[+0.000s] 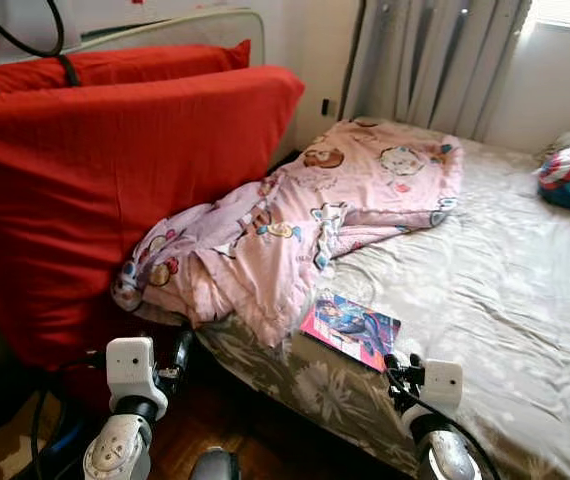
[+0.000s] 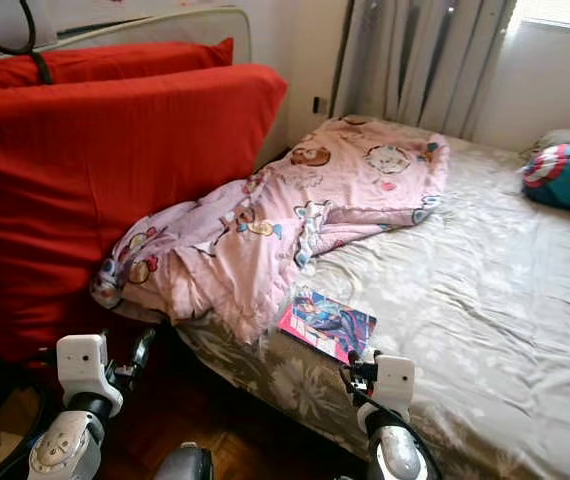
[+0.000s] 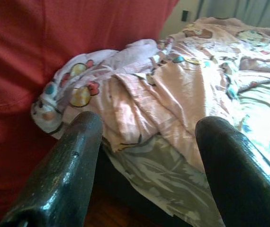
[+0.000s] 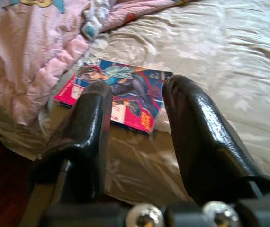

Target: Clean up the room

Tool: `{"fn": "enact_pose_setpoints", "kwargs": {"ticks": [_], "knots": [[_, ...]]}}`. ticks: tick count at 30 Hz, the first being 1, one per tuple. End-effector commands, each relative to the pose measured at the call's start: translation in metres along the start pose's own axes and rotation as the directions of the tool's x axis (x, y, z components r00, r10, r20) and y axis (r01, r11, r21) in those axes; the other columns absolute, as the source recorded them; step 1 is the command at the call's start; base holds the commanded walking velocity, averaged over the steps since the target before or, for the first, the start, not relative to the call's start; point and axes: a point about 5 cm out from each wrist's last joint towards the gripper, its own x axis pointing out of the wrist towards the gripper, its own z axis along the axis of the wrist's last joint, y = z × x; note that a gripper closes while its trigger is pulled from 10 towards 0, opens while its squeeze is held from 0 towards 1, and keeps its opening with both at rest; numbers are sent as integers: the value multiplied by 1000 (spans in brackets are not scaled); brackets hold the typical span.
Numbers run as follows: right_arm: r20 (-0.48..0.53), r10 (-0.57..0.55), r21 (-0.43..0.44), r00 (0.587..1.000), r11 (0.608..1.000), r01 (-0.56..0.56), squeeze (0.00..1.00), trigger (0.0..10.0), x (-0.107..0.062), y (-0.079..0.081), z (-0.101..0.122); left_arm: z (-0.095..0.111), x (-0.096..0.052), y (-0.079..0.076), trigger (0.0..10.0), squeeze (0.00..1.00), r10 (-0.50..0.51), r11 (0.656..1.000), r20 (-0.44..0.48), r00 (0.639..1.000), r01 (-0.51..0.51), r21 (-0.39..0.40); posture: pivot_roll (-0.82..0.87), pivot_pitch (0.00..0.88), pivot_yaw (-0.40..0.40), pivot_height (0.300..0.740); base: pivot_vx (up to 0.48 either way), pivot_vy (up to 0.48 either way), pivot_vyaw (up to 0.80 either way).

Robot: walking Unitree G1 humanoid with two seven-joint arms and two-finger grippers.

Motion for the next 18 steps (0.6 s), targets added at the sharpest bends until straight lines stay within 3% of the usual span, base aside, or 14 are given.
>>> {"fn": "enact_pose_setpoints", "kwargs": {"ticks": [1,6,10,18], "knots": [[3,-4,0,1000,1000,4,0,10000,1,-1,2,5,4,-3,10000,0,-11,1000,10,1000,11,0,70,0,-59,646,0,0,0],[-43,-7,-25,999,1000,5,0,10000,2,-1,-2,5,4,-3,10000,0,-10,1000,7,1000,10,-1,71,0,-59,646,0,0,0],[3,-10,-9,1000,1000,10,0,10000,1,-1,1,5,4,-3,10000,0,-10,1000,7,1000,10,1,72,0,-59,636,0,0,0],[-6,-12,-8,1000,1000,12,0,10000,1,-1,0,5,4,-2,10000,0,-5,1000,3,1000,5,-1,71,0,-59,636,0,0,0]]}}
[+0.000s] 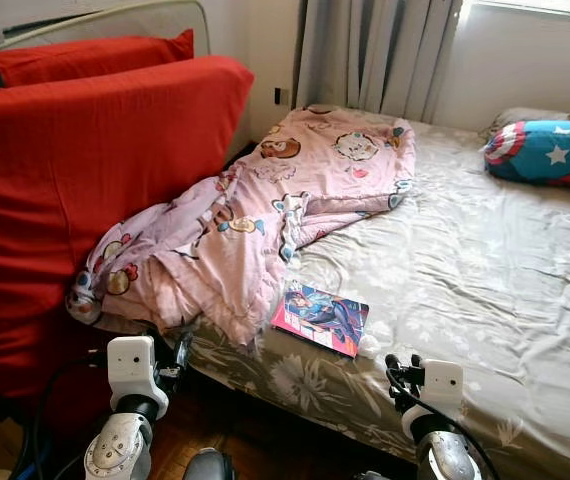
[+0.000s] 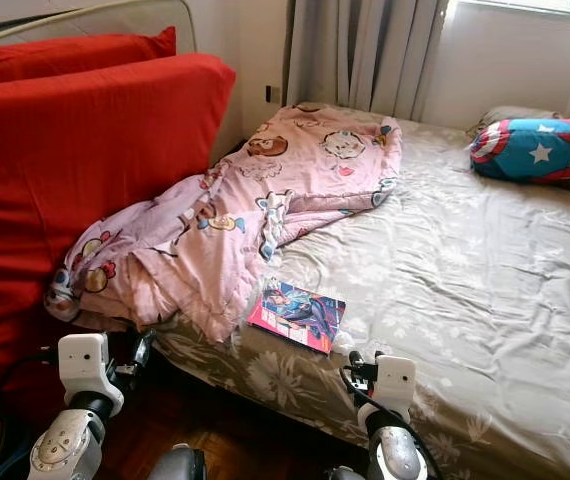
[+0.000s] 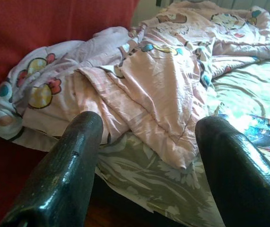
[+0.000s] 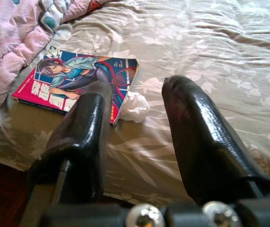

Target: Clean up the room

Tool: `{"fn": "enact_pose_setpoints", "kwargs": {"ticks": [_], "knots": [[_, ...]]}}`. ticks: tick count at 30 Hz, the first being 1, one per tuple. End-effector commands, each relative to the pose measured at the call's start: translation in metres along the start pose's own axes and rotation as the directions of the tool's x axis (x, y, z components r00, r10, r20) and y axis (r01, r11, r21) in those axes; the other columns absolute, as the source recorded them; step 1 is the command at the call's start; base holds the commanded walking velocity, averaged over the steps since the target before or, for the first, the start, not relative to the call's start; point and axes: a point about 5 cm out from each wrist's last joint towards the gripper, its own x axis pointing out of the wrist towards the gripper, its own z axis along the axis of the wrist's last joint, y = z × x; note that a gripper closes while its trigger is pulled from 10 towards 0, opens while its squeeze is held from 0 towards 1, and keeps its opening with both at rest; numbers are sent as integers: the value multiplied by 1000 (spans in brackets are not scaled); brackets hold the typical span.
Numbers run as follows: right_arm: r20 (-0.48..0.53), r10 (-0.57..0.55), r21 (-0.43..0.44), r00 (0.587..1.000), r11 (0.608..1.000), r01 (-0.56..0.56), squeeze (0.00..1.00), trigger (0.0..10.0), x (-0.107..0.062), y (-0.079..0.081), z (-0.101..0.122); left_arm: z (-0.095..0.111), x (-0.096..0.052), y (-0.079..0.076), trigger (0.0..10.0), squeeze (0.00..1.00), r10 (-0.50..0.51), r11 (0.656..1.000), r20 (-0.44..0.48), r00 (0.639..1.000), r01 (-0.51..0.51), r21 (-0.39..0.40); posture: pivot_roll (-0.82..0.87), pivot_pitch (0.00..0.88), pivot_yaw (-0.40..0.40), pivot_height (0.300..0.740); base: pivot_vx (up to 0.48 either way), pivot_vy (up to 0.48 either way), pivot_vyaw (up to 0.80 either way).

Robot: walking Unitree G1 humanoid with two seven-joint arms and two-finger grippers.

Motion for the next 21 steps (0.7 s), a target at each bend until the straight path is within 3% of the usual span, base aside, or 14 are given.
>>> {"fn": "enact_pose_setpoints", "kwargs": {"ticks": [1,8,11,21], "knots": [[-3,-3,8,1000,1000,3,0,10000,1,-1,0,4,2,-2,10000,0,-2,1000,8,1000,2,0,71,0,-59,636,0,0,0],[-47,-1,-6,999,1000,0,0,10000,2,-1,-4,4,3,-2,10000,0,-4,1000,9,1000,4,0,71,0,-58,631,0,0,0],[-38,6,-11,999,1000,-7,0,10000,2,1,-3,4,3,-2,10000,0,-5,1000,10,1000,5,0,69,0,-57,606,0,0,0],[-10,7,11,1000,1000,-7,0,10000,2,1,-2,4,4,-2,10000,0,-8,1000,9,1000,8,0,68,0,-51,606,0,0,0]]}}
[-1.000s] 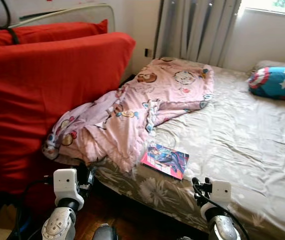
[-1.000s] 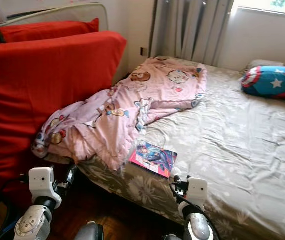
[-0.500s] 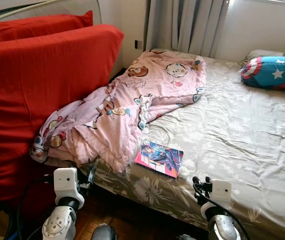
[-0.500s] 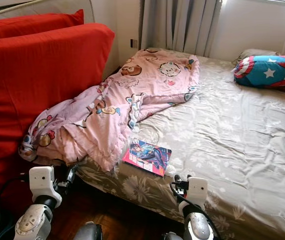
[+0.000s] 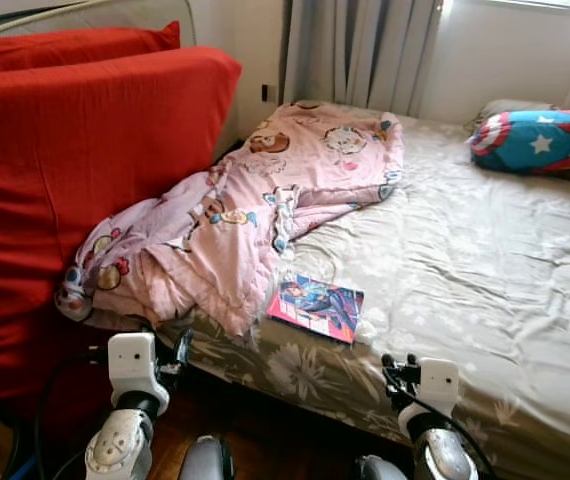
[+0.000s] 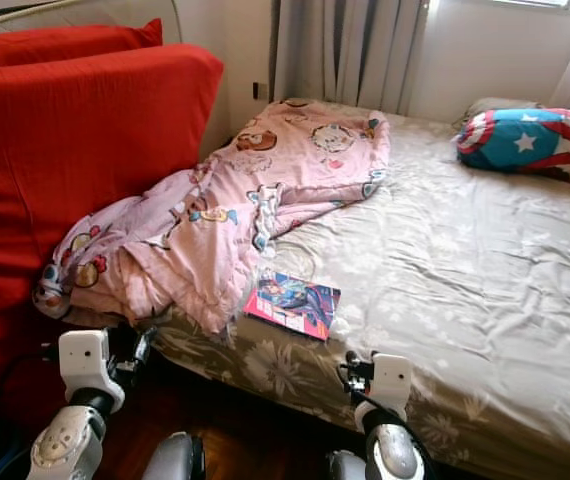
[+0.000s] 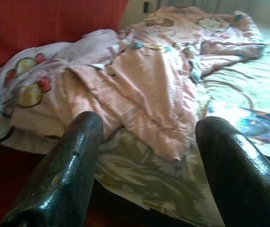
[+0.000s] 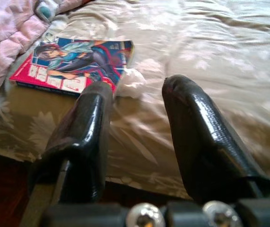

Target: Clean up the room

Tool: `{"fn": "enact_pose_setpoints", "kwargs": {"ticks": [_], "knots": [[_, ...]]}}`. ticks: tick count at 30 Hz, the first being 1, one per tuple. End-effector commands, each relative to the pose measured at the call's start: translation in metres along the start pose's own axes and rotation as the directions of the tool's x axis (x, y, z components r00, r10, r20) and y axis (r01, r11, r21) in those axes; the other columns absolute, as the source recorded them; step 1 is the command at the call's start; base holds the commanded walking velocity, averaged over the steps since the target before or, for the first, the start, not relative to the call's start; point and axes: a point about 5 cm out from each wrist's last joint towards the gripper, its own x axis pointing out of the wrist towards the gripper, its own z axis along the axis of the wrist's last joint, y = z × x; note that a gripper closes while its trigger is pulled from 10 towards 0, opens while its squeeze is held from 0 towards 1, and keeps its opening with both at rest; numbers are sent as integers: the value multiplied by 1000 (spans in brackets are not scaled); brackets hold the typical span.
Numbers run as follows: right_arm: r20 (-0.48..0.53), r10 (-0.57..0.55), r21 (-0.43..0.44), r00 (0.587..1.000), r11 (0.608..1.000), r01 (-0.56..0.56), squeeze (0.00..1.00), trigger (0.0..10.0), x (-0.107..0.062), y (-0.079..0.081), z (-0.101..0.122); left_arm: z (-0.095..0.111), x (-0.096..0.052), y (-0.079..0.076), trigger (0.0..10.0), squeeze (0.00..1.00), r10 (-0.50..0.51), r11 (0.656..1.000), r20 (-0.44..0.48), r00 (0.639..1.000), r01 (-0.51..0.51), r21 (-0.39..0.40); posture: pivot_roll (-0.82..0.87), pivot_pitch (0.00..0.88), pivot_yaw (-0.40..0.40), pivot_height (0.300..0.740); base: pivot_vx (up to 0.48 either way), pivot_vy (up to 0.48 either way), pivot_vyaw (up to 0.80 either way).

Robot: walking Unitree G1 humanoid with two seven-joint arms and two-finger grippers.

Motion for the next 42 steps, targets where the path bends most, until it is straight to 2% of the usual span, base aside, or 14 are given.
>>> {"fn": "enact_pose_setpoints", "kwargs": {"ticks": [1,10,18,42], "knots": [[9,-5,2,1000,1000,5,0,10000,1,-3,2,2,3,-3,10000,0,-9,1000,0,1000,9,-1,68,0,-51,606,0,0,0],[25,28,-3,999,1000,-27,0,10000,0,2,3,3,4,-4,10000,0,-15,1000,1,1000,15,-4,69,0,-50,606,0,0,422],[22,21,7,1000,1000,-22,0,10000,0,1,3,3,5,-4,10000,0,-14,1000,0,1000,14,-7,70,0,-52,606,0,0,0],[15,25,2,1000,1000,-25,0,10000,1,2,2,3,4,-4,10000,0,-21,1000,-2,1000,21,-19,72,0,-55,606,302,0,0]]}}
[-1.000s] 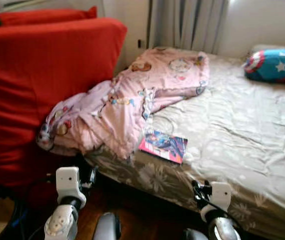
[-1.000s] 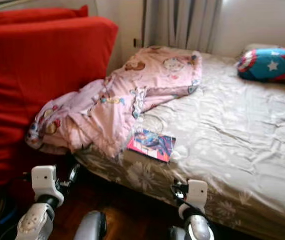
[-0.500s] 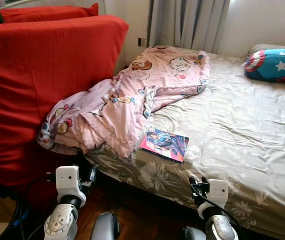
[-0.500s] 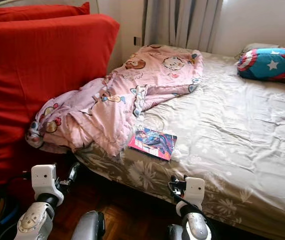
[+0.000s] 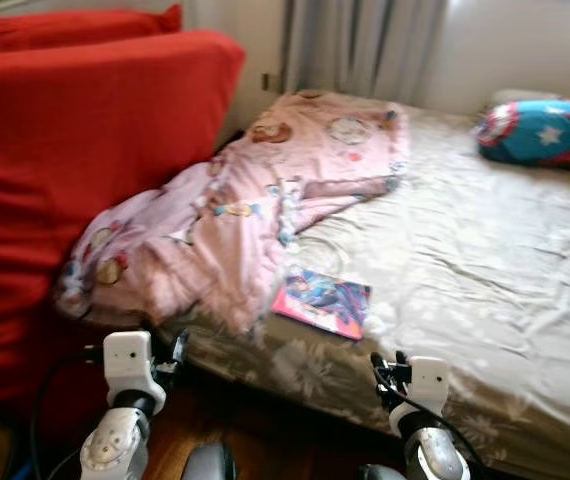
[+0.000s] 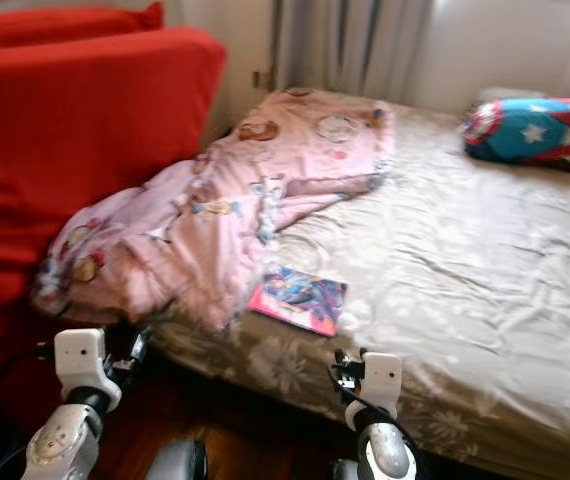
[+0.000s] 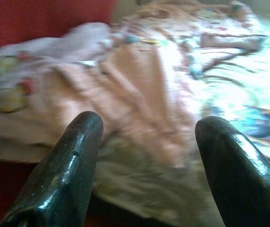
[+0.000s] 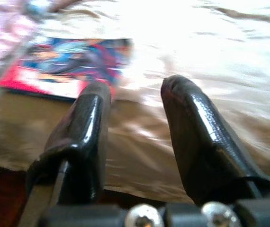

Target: Clean up the room

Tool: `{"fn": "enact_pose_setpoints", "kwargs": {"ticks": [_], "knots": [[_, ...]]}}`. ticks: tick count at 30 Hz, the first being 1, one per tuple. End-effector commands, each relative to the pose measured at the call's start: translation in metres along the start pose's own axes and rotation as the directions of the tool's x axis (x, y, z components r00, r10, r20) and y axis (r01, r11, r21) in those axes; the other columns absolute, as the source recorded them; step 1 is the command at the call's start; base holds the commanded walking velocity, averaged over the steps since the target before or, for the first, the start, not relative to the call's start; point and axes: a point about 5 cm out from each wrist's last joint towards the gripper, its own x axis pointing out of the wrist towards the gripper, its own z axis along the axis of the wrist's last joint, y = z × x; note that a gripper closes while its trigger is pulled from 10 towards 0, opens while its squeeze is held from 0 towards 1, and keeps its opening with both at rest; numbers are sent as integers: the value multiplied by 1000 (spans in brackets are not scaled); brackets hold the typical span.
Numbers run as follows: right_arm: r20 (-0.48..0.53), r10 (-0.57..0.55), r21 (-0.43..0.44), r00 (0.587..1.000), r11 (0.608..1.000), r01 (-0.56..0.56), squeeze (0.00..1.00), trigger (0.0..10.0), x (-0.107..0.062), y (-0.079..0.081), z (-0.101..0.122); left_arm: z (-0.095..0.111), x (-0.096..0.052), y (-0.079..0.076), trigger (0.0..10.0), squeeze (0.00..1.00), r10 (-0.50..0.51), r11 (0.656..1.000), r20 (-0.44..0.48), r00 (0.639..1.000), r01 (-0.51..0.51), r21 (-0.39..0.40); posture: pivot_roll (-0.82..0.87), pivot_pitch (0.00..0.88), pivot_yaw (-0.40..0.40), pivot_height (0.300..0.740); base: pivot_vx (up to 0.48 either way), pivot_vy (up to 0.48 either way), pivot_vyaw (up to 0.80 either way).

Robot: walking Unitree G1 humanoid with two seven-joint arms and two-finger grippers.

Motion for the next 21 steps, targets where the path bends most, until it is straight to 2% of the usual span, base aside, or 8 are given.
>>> {"fn": "enact_pose_setpoints", "kwargs": {"ticks": [1,7,15,21], "knots": [[4,1,6,1000,1000,-1,0,10000,2,1,2,1,0,2,10000,0,-3,1000,0,1000,3,1,72,0,-55,606,337,0,0],[15,43,-19,999,999,-43,0,10000,3,6,3,2,0,1,10000,0,-5,1000,1,1000,5,0,72,0,-54,606,342,0,0],[11,47,1,999,999,-47,0,10000,2,7,2,2,0,1,10000,0,-8,1000,2,1000,8,-2,72,0,-51,606,346,0,650],[-3,23,1,1000,1000,-23,0,10000,3,2,0,2,1,-2,10000,0,-15,1000,2,1000,15,-5,67,0,-49,606,347,0,0]]}}
